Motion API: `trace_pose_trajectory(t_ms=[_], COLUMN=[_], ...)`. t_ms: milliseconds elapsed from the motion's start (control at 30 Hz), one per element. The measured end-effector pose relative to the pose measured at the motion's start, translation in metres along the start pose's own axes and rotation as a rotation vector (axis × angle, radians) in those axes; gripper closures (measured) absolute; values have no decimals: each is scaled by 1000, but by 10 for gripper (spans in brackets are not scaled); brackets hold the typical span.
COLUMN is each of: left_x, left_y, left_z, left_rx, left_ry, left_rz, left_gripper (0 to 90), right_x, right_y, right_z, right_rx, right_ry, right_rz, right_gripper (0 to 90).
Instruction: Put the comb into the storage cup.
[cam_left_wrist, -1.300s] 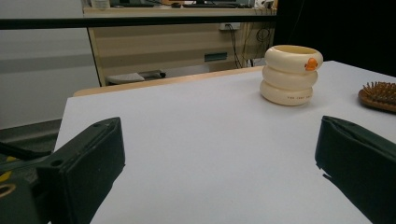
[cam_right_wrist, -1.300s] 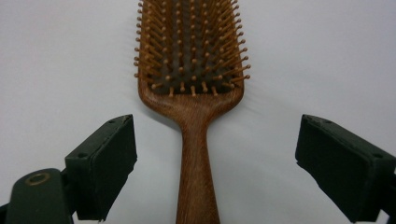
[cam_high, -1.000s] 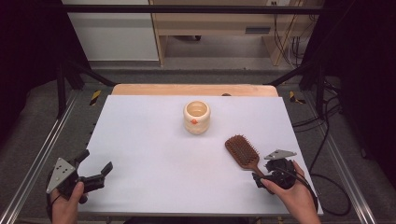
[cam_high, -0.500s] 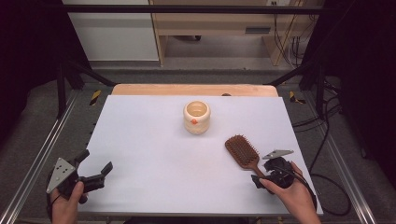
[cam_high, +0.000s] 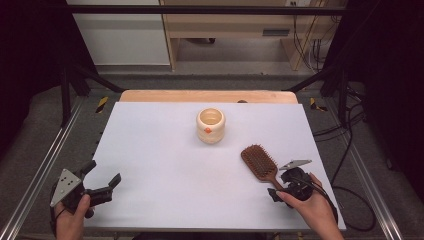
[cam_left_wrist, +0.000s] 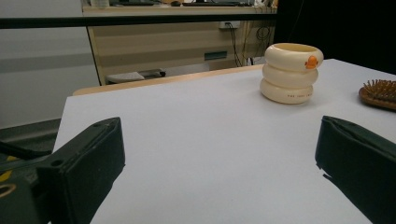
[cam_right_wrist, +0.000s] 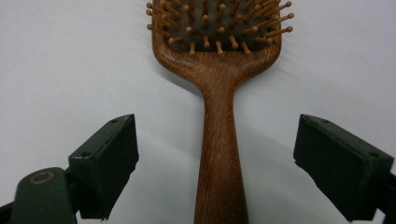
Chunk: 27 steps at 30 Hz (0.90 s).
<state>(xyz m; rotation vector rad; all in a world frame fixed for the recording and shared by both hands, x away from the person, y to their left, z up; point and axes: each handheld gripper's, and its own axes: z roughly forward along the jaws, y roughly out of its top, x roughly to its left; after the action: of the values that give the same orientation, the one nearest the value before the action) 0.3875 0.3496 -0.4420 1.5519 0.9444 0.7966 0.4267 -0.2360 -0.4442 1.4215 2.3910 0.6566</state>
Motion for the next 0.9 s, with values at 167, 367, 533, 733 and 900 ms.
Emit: trace_pose_trajectory(t_ms=[167,367,533,733,900], left_x=[0,0,-1,0,0], left_y=[0,0,0,0,0], left_z=[0,1,0,0,0], left_rx=[-1,4,4,4,3], left_ry=[0,-1,-1,-1,-2], left_rz=[0,4,7,6,6], left_gripper=[16,16,16,16,16], right_x=[0,1,-4,-10,-12], right_y=[1,1,4,9,13], right_z=[2,6,11,17,20], right_rx=[11,25,33,42,55], right_ry=[0,4,1,17,22], right_rz=[-4,-17,-2,19,18], right_gripper=[140,154,197,239,306])
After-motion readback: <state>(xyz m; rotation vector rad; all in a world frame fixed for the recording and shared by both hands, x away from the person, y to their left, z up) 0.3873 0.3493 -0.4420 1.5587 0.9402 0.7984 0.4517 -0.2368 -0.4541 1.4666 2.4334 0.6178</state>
